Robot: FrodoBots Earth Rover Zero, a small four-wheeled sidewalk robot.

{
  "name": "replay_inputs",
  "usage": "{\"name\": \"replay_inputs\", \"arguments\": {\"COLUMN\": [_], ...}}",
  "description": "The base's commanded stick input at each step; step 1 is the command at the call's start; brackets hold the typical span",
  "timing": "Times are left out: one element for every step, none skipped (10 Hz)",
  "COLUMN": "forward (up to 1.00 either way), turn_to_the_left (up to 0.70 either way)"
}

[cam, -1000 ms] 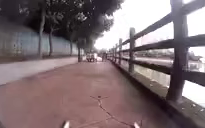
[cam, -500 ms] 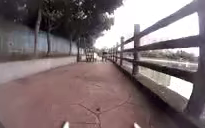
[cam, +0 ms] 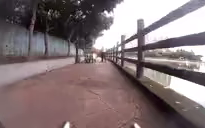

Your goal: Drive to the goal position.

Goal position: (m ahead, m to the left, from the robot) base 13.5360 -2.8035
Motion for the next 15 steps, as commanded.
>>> {"name": "replay_inputs", "arguments": {"forward": [0.7,0.7,0.7,0.7,0.7,0.7,0.7,0.7,0.7,0.7,0.7,0.7,0.7,0.7,0.7], "turn_to_the_left": [0.0,0.0,0.0,0.0,0.0,0.0,0.0,0.0,0.0,0.0,0.0,0.0,0.0,0.0,0.0]}}
